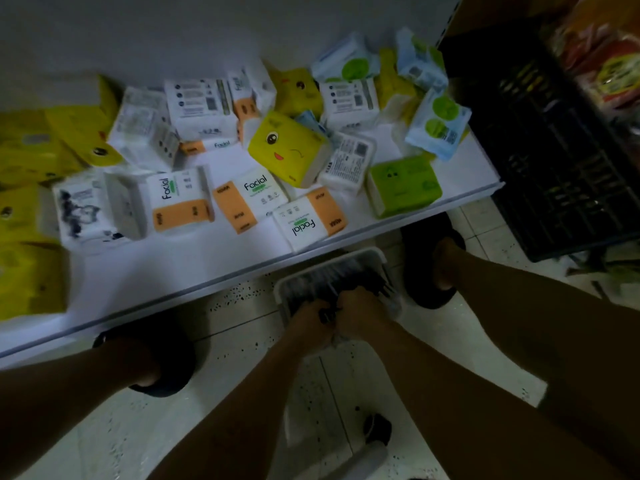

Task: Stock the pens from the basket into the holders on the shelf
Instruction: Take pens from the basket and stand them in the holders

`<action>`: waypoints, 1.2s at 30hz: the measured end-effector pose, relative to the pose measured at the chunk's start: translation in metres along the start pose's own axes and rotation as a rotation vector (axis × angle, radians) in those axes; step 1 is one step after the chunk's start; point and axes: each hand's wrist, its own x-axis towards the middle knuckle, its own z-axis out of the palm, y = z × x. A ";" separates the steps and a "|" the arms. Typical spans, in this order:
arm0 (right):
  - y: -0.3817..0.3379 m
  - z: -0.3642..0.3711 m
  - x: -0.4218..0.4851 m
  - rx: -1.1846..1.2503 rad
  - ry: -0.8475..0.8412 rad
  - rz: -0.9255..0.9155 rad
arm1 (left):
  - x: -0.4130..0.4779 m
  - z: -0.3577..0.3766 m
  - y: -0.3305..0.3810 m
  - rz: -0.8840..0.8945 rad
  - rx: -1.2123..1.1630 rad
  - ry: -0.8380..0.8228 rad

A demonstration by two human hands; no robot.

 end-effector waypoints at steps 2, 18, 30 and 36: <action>0.004 0.010 0.002 0.001 0.030 0.003 | 0.006 0.004 -0.003 0.032 0.010 0.026; 0.013 0.051 0.001 -0.078 0.104 -0.129 | 0.007 0.008 -0.033 0.077 0.068 0.141; 0.002 0.026 -0.002 0.212 0.127 -0.017 | 0.022 0.008 -0.017 0.016 0.224 0.146; 0.015 0.011 -0.005 0.482 0.127 0.083 | 0.027 0.005 -0.021 -0.046 0.103 0.253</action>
